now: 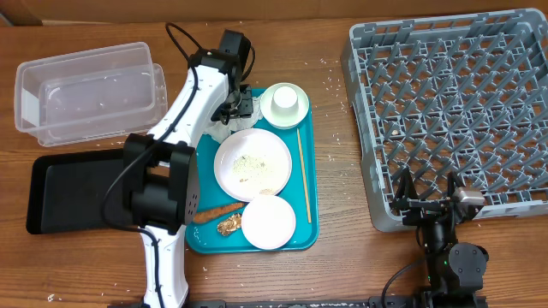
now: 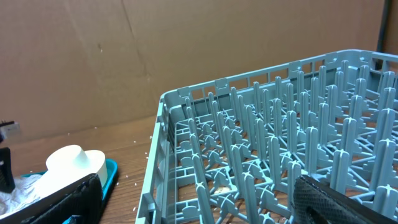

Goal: Sort waste into correct bins and load items into the dishwasher
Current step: 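Grasp the white napkin with the left gripper and lift it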

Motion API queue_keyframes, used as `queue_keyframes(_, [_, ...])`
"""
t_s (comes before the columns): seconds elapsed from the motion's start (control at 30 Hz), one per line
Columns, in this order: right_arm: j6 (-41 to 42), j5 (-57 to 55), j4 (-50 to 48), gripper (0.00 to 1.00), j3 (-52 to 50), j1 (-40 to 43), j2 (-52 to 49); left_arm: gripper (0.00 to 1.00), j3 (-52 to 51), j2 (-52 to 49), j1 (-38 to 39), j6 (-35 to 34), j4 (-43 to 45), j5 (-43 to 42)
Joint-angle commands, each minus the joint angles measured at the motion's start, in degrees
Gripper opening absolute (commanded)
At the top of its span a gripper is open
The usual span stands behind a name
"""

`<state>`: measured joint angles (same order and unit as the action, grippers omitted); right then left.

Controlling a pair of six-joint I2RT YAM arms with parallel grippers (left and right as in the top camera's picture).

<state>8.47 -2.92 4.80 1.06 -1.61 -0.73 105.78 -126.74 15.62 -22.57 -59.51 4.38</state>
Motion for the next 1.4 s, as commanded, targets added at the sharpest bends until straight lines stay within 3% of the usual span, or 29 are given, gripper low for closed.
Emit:
queue_keyframes(0.0, [-0.37,0.20,-0.17,1.00,-0.59,-0.15,0.55,0.37,0.37,-0.76,-0.31,-0.79,0.26,0.55])
queue_keyframes(0.33, [-0.39,0.20,-0.17,1.00,-0.59,-0.15,0.55,0.04,2.86,-0.55,-0.31,-0.76,-1.07,0.50])
queue_keyframes(0.9, [-0.37,0.20,-0.17,1.00,-0.59,-0.15,0.57,0.04,19.06,-0.52,-0.26,-0.74,-18.43,-1.14])
queue_keyframes(1.2, [-0.37,0.20,-0.17,1.00,-0.59,-0.15,0.55,0.04,19.76,-0.52,-0.26,-0.59,-21.57,-6.12])
queue_keyframes(1.37, [-0.39,0.20,-0.17,1.00,-0.59,-0.15,0.55,0.04,19.74,-0.52,-0.24,0.09,-18.60,-9.81])
